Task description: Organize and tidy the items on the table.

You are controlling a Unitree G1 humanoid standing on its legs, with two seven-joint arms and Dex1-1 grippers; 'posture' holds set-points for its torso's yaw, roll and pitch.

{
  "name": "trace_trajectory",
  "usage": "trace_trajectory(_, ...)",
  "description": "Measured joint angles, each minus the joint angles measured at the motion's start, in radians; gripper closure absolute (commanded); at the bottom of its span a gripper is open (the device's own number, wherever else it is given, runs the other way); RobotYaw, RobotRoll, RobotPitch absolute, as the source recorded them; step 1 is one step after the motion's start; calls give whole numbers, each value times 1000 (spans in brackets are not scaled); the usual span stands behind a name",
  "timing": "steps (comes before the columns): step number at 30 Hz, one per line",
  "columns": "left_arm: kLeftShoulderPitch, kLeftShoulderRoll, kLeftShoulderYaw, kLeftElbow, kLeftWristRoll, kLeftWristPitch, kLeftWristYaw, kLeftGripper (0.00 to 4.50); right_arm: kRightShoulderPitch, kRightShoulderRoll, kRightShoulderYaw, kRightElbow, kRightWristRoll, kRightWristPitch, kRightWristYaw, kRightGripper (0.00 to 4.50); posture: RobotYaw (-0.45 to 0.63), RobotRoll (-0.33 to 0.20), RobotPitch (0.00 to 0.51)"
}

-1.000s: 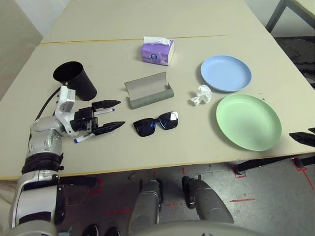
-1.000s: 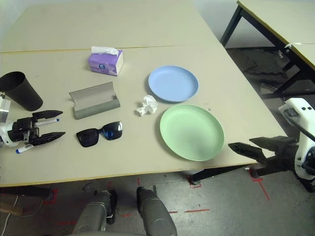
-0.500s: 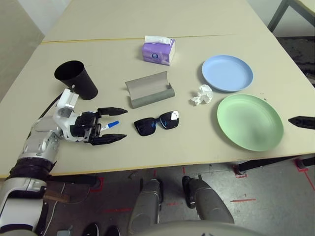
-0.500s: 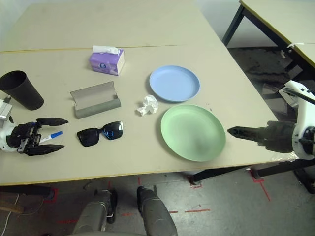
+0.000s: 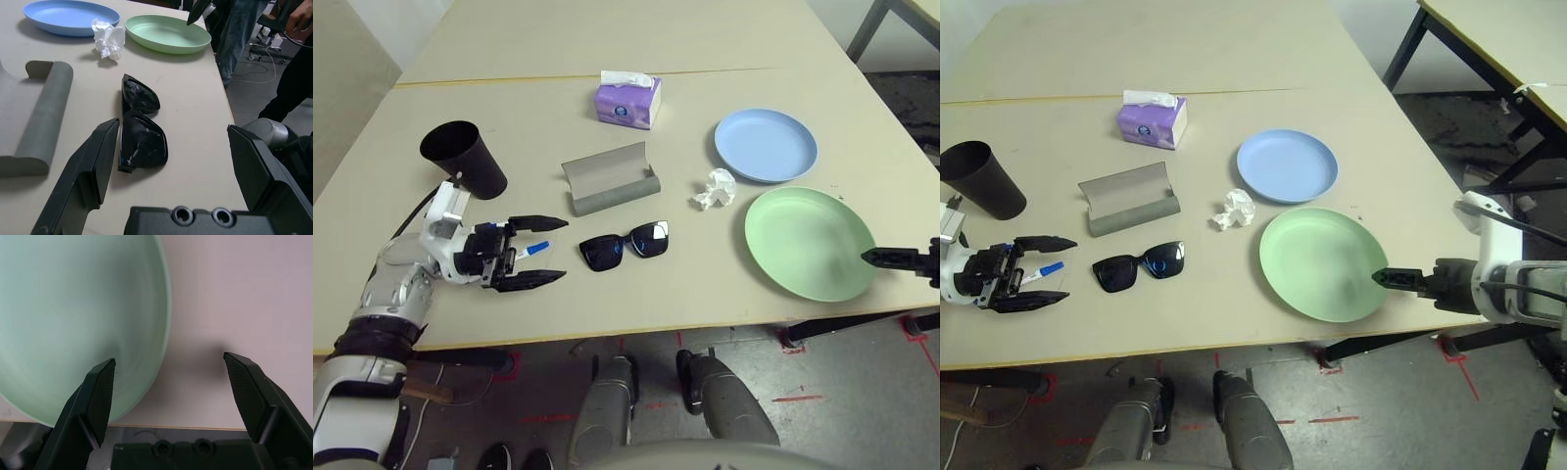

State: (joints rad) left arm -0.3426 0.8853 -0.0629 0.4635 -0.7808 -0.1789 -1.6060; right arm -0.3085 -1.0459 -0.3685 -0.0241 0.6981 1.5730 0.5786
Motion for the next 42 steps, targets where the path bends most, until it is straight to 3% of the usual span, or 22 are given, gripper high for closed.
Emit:
trace_trajectory(11,21,-15,23,-24,2,-12,0,19,-2,1,31,-9,-4,0,36,0,-55,0,219)
trace_trajectory(13,21,-19,31,-27,3,-14,0,0,-1,1,34,-12,-4,1,40,224,-54,0,217)
trace_trajectory(17,20,-22,44,-27,6,-14,0,0,10,2,41,-27,2,3,53,1261,-55,0,218)
trace_trajectory(26,17,-22,47,-27,7,-14,0,0,1,14,51,-39,27,4,76,4437,-54,0,214)
trace_trajectory(36,16,-22,47,-27,9,-13,0,0,-48,-6,43,-24,64,5,99,4475,-61,0,216)
trace_trajectory(38,15,-23,48,-27,10,-13,0,0,-108,-6,50,6,86,5,97,4475,-60,0,215)
trace_trajectory(42,5,-31,48,-26,14,-12,0,0,-333,19,55,123,101,5,62,4475,-55,0,213)
